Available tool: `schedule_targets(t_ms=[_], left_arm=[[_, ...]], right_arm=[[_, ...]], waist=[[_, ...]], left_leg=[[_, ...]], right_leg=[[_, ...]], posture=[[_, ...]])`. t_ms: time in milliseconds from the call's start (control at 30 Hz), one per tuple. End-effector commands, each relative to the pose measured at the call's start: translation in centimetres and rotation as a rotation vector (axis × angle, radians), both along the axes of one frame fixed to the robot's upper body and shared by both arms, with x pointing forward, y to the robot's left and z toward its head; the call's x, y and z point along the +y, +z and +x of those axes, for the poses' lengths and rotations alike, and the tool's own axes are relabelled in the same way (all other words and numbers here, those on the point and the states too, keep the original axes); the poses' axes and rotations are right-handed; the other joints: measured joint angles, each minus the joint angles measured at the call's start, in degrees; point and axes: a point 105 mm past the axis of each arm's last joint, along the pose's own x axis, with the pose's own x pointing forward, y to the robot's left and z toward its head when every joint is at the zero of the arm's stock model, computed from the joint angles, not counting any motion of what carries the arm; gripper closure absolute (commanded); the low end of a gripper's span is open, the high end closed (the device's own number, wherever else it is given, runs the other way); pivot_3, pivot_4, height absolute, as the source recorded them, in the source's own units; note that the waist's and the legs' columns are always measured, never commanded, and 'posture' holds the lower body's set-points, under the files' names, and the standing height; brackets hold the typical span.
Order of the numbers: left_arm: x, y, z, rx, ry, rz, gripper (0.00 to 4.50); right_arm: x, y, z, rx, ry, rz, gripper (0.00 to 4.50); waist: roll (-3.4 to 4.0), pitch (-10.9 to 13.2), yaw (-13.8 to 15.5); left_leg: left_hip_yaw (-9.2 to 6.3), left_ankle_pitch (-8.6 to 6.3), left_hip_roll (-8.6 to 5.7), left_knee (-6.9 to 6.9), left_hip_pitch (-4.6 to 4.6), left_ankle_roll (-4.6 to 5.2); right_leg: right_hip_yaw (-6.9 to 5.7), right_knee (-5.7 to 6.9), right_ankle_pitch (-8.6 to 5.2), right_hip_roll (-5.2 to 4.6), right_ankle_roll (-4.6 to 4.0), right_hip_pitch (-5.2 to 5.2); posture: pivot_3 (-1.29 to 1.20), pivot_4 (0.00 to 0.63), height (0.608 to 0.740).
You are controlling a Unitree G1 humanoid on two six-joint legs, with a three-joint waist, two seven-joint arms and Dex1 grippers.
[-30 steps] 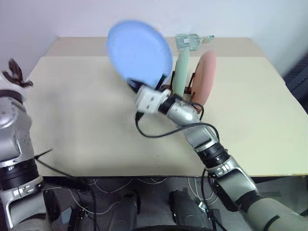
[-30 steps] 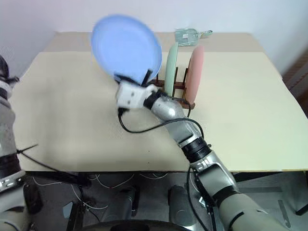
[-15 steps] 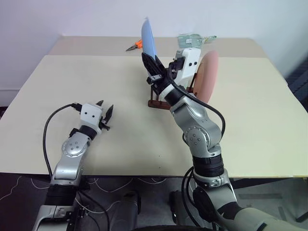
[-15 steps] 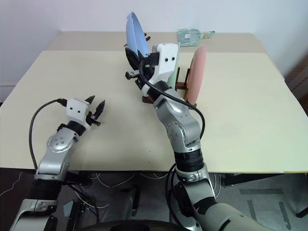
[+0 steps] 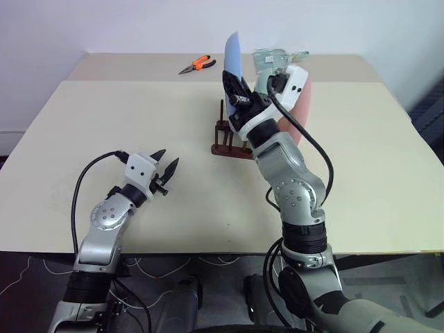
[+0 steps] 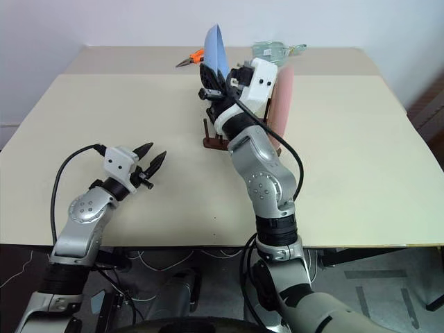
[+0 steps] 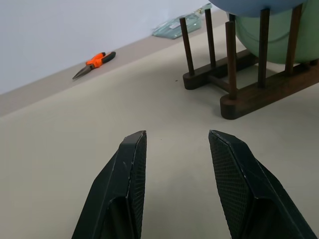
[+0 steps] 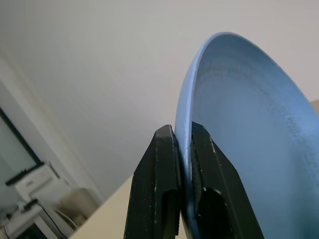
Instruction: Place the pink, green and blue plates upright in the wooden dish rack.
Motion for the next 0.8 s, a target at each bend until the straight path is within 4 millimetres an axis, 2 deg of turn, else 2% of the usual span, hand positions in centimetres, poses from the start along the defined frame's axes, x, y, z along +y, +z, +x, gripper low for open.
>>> schedule_targets(t_ms=[33,300,500,667,800], left_arm=[[-0.2,1.0,-0.2,-0.036,-0.007,0.002,2.52],[-0.4,0.8,-0.4,-0.031,-0.015,0.002,2.52],[-0.3,0.9,-0.3,-0.031,-0.013,0.006,2.52],[-0.4,1.0,-0.4,-0.036,-0.018,0.005,2.52],[-0.9,1.1,-0.5,-0.039,-0.045,0.013,2.52]], right_arm=[[1.5,3.7,-2.4,-0.076,0.114,0.156,4.5],[1.8,3.5,-2.9,-0.06,0.17,0.17,4.5],[1.2,0.8,0.1,0.138,0.095,0.219,4.5],[0.1,0.5,1.7,0.183,0.001,0.216,4.5],[0.1,0.5,2.8,0.215,-0.035,0.186,4.5]], waist=[[0.0,0.0,0.0],[0.0,0.0,0.0],[0.0,0.0,0.1],[0.04,0.0,0.0],[0.05,0.0,0.0]], left_leg=[[0.0,0.0,0.0,0.0,0.0,0.0],[0.0,0.0,0.0,0.0,0.0,0.0],[0.0,0.0,0.0,0.02,0.0,0.0],[0.0,0.0,0.0,0.01,0.0,0.0],[0.0,0.0,0.0,0.01,0.0,0.0]], right_leg=[[0.0,0.0,0.0,0.0,0.0,0.0],[0.0,-0.01,0.0,0.0,0.0,0.01],[0.0,-0.01,0.0,0.0,0.0,0.02],[0.0,-0.01,0.0,0.0,0.0,0.01],[0.0,0.0,0.0,0.01,0.0,0.01]], posture=[[0.0,0.15,0.74],[0.0,0.15,0.74],[0.0,0.15,0.74],[0.0,0.15,0.74],[0.0,0.15,0.74]])
